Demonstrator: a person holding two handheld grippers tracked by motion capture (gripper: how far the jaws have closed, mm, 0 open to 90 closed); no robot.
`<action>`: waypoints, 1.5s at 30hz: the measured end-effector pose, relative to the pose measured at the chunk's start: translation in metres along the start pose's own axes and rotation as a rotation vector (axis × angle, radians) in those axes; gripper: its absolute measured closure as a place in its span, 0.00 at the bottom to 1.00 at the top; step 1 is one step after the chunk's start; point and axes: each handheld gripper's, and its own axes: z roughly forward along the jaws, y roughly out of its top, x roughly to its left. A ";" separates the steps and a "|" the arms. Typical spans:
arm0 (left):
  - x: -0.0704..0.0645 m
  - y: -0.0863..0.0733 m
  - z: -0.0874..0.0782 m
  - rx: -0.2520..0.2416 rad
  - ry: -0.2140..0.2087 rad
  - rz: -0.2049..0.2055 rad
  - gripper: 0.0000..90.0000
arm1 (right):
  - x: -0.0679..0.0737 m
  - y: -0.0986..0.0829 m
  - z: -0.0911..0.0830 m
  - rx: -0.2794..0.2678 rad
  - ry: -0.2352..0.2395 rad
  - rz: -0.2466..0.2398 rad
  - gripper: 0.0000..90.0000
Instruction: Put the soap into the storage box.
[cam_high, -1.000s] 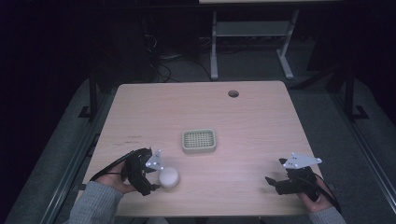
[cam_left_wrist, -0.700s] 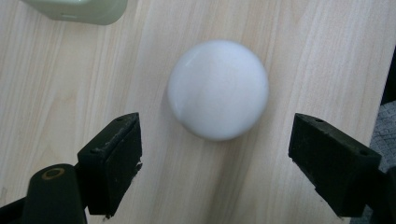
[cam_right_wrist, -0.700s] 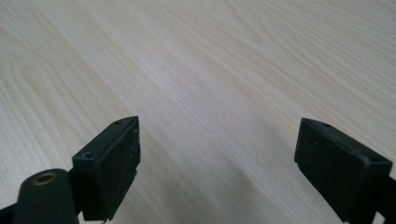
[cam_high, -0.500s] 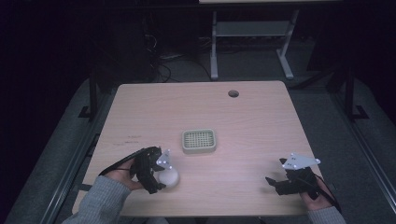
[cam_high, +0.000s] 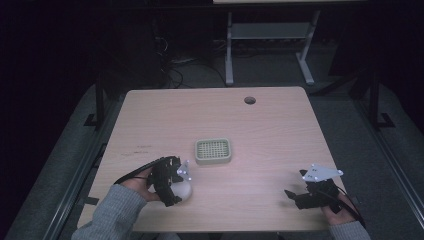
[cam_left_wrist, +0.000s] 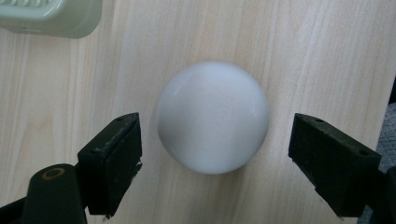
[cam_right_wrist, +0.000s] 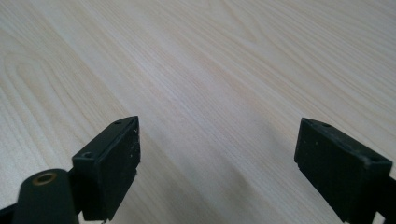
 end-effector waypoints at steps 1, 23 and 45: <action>0.000 0.002 0.002 0.005 -0.004 -0.002 0.19 | 0.000 0.000 0.000 0.001 0.001 -0.002 0.15; 0.006 0.011 0.021 0.079 -0.045 0.011 0.19 | 0.002 0.001 0.001 0.003 0.009 -0.027 0.15; 0.010 0.015 0.035 0.138 -0.083 0.021 0.21 | 0.003 0.001 0.001 0.002 0.015 -0.027 0.15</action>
